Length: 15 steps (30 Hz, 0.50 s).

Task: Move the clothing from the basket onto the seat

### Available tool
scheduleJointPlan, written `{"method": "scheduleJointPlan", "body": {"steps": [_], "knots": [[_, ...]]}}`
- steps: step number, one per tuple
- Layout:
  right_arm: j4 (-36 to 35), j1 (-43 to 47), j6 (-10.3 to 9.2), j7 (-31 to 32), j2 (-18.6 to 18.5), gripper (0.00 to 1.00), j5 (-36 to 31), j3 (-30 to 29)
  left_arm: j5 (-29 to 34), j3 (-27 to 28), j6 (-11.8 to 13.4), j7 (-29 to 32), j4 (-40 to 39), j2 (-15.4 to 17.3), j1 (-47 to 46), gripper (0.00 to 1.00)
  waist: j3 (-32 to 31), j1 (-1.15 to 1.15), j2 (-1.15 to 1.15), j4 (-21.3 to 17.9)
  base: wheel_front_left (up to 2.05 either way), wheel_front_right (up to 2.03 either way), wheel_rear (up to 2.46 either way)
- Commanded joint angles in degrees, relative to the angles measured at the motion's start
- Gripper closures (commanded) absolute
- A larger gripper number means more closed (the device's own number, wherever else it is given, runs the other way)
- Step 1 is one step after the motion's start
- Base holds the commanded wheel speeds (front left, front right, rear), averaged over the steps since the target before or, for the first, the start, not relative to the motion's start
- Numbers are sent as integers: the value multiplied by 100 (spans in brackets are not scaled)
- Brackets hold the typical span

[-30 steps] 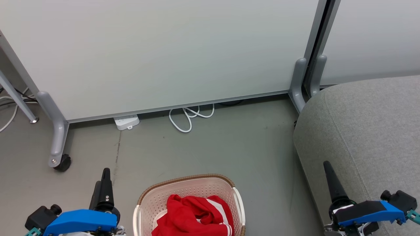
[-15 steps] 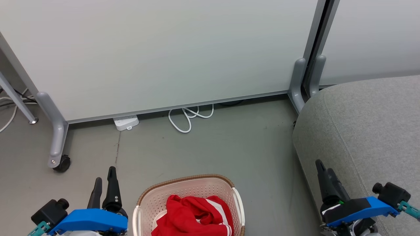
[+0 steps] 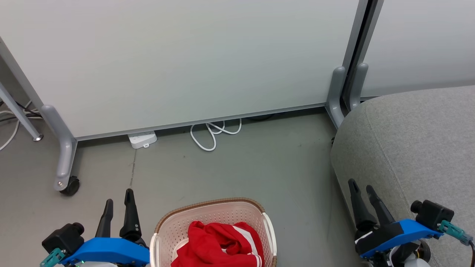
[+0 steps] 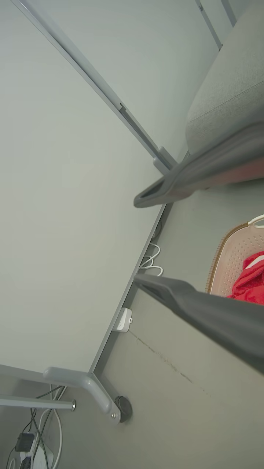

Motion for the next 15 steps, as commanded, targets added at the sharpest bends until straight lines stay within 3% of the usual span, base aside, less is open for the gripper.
{"method": "scheduleJointPlan", "body": {"steps": [1, 15], "knots": [[-37, -151, 8, -51, -42, 0, -170, 30, 176, -30, 34, -55, -41, 35, -16, 0, -1, 0, 0, -3, 0, 0, 0], [41, -194, 10, -157, -48, 0, -1059, 179, 993, -66, 21, -274, -2, 34, -22, 0, -27, 0, 0, -18, 0, 0, 0]]}}
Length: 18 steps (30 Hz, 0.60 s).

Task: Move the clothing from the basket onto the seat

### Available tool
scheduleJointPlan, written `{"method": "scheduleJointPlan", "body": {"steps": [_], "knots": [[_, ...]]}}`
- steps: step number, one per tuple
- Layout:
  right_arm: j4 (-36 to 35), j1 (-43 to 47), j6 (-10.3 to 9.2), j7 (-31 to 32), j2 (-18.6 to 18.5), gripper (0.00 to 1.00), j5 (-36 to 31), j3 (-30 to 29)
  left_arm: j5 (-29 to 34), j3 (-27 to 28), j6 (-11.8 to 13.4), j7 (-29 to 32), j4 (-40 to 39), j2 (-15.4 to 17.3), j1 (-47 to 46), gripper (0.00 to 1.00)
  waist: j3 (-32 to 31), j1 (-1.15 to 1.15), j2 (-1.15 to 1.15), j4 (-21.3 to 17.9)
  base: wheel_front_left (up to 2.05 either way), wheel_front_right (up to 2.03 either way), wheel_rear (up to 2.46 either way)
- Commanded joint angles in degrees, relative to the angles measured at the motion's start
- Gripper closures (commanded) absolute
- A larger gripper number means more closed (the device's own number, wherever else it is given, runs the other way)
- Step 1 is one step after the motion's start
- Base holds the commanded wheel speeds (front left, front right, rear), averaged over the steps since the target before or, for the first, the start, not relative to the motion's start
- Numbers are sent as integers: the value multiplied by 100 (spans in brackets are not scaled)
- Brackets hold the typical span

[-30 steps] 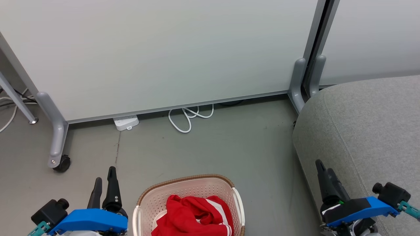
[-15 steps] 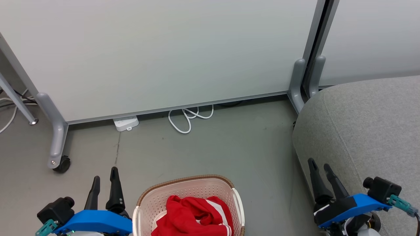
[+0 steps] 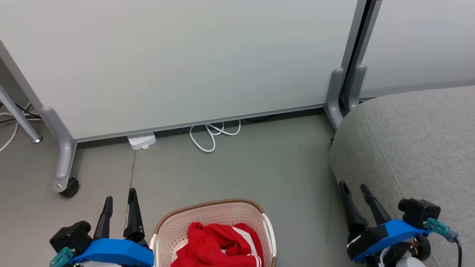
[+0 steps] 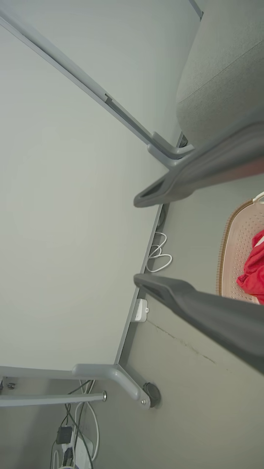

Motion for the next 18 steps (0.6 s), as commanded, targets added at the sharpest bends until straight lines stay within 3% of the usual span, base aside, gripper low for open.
{"method": "scheduleJointPlan", "body": {"steps": [1, 18], "knots": [[-20, -152, 10, -45, -45, 0, -187, 32, 161, -28, -6, -59, -20, 30, -21, 0, -3, 0, 0, -1, 0, 0, 0], [-24, -187, 12, -195, -50, 0, -1298, 127, 891, 8, 32, -303, 131, -9, 37, 0, -31, 0, 0, -32, 0, 0, 0]]}}
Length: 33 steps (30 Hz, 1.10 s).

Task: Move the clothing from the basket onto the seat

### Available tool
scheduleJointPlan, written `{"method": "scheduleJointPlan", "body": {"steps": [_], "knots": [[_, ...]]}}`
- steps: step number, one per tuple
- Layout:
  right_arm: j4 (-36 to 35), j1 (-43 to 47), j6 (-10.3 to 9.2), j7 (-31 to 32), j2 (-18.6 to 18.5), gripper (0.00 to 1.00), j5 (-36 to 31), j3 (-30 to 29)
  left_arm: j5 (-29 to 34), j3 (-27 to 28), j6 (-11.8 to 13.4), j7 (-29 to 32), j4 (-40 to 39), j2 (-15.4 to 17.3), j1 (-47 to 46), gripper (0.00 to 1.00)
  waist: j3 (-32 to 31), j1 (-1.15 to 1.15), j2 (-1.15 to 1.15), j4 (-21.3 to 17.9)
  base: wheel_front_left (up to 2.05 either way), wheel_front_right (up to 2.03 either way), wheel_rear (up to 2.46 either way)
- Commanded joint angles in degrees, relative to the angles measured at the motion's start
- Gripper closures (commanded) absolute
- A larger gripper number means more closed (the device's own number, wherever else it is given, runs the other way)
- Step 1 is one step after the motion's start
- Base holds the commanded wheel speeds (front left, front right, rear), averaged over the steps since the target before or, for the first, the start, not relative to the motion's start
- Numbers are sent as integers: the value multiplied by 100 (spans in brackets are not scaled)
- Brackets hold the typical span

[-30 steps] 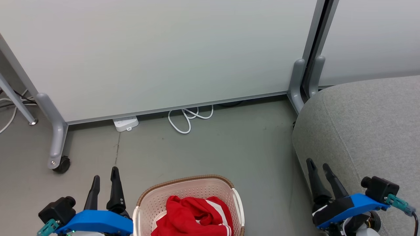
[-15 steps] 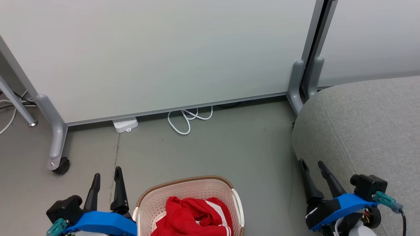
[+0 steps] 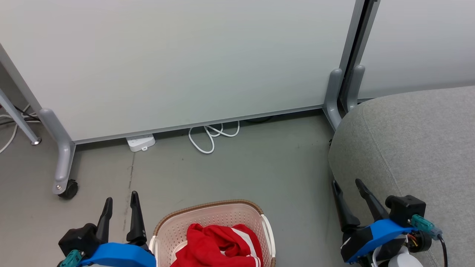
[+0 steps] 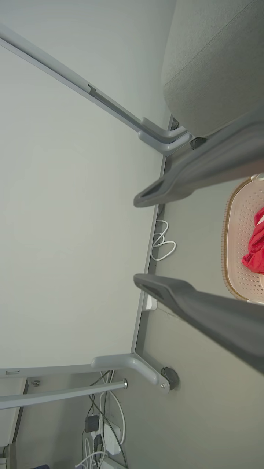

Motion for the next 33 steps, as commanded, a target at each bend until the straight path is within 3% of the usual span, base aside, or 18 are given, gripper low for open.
{"method": "scheduleJointPlan", "body": {"steps": [1, 33], "knots": [[-22, -107, 10, -52, -43, 0, -146, 21, 126, 5, 16, -59, 5, 1, 16, 0, -4, 0, 0, -6, 0, 0, 0], [52, -125, 9, -321, -49, 0, -1399, 223, 953, -71, 47, -397, 228, -23, 87, 0, -56, 0, 0, -115, 0, 0, 0]]}}
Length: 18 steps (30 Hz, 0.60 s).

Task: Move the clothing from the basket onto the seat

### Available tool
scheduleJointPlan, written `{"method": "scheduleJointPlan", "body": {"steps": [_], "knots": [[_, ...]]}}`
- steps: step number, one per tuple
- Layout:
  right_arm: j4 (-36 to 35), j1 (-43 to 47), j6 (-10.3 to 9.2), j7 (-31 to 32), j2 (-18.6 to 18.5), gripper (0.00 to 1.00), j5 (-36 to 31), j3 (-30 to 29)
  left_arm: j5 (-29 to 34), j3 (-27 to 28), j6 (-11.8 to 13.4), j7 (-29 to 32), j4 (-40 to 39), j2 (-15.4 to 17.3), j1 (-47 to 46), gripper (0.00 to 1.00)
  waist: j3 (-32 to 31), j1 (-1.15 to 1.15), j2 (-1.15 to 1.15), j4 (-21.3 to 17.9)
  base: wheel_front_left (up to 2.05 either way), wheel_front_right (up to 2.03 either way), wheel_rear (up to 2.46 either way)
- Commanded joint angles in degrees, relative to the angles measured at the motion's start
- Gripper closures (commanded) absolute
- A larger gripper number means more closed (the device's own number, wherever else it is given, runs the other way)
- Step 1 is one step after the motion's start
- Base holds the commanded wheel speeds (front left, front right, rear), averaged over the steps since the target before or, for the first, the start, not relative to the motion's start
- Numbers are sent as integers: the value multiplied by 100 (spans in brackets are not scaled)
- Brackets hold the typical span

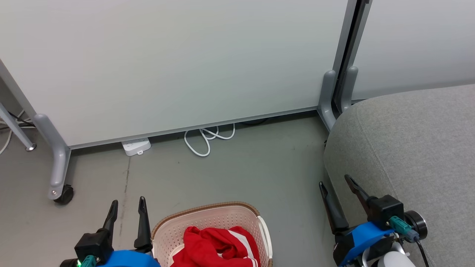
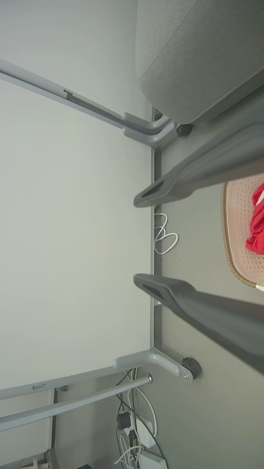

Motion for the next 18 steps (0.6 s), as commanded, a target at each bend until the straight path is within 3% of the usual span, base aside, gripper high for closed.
{"method": "scheduleJointPlan", "body": {"steps": [1, 12, 18], "knots": [[3, -24, 3, -30, -36, 0, -11, -7, 14, 1, 15, -28, 16, -2, 28, 0, 4, 0, 0, 0, 0, 0, 0], [-27, -23, 3, -25, -34, 0, 50, 17, -46, -6, 8, -25, 98, -4, 31, 0, 66, 0, 0, -15, 0, 0, 0], [-224, -277, 3, -26, -31, 0, 47, 155, -80, -121, -89, 128, 324, 92, -274, 0, 595, 0, 0, -254, 0, 0, 0]]}}
